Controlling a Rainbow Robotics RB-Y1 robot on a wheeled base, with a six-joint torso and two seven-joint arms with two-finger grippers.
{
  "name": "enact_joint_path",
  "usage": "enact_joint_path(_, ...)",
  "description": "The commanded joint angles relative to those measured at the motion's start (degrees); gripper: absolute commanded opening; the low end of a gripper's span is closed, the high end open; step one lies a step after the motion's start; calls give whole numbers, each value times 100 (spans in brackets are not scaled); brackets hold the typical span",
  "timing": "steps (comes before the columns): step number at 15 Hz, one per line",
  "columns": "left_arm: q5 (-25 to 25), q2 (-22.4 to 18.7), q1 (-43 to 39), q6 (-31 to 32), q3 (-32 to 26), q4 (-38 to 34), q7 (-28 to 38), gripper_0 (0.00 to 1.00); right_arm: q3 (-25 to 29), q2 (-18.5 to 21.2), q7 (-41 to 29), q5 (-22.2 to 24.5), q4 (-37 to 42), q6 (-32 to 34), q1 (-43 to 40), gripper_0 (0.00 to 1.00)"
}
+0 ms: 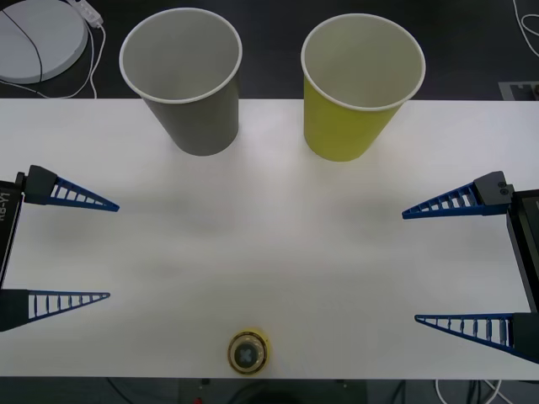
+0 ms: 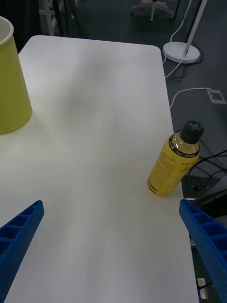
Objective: Put the can into the green bin and the plastic bottle into the gray bin
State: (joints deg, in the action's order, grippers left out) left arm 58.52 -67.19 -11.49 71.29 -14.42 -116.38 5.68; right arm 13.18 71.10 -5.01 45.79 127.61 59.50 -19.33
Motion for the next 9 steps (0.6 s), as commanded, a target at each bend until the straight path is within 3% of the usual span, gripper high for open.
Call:
enact_joint_path(1, -201, -4, -169, 166, 1, 344, -621, 100, 0, 0, 0, 0, 1, 0, -1, 100)
enact_joint_path(6, -350, -4, -231, 887, 1, 1073, -1447, 100, 0, 0, 0, 0, 1, 0, -1, 100)
enact_joint_path(9, -368, 5, -450, 931, 1, 1179, -1737, 100, 0, 0, 0, 0, 1, 0, -1, 100)
